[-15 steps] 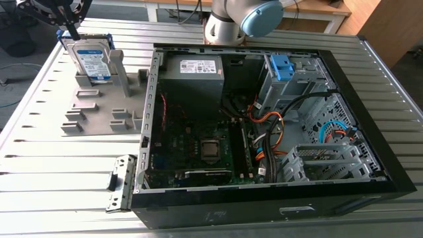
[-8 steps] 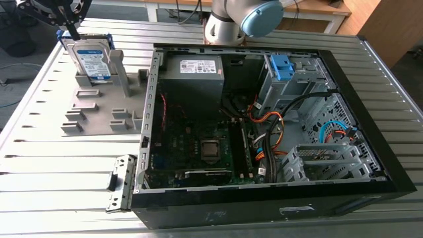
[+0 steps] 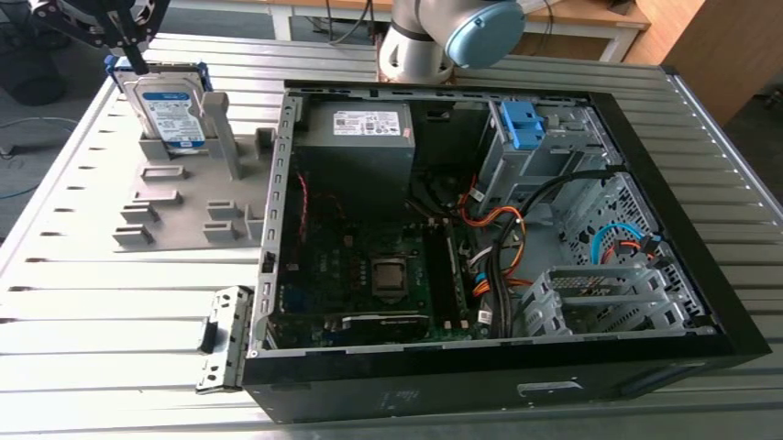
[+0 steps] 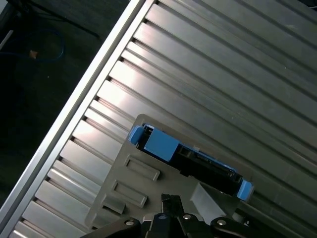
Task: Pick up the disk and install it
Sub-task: 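Pick up the disk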
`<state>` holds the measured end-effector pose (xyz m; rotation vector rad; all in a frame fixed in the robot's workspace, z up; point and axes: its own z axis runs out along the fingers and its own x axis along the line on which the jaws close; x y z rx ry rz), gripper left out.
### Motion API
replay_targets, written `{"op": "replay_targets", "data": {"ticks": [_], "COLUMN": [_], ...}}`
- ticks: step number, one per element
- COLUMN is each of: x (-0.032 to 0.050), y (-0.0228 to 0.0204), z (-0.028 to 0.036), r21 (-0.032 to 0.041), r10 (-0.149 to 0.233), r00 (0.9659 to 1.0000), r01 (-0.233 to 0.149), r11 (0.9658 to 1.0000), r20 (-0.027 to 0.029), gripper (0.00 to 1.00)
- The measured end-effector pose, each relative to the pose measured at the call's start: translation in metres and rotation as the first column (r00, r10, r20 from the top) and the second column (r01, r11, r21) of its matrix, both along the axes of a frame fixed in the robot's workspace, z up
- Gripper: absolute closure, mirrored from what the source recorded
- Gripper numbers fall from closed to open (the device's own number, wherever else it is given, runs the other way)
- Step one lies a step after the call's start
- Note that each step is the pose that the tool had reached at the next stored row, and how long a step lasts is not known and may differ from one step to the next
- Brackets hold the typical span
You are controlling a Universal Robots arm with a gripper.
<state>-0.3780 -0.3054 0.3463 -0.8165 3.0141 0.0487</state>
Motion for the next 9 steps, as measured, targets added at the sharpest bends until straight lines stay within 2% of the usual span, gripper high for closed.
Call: {"op": "replay_targets", "data": {"ticks": [9], "x": [0.0], "y": [0.0], "z": [0.0], "r21": [0.0], "r10": [0.027], "r00": [0.9996], "r01": [-0.027], "r11": [0.9996], "r20": [0.0], "gripper": [0.89]}}
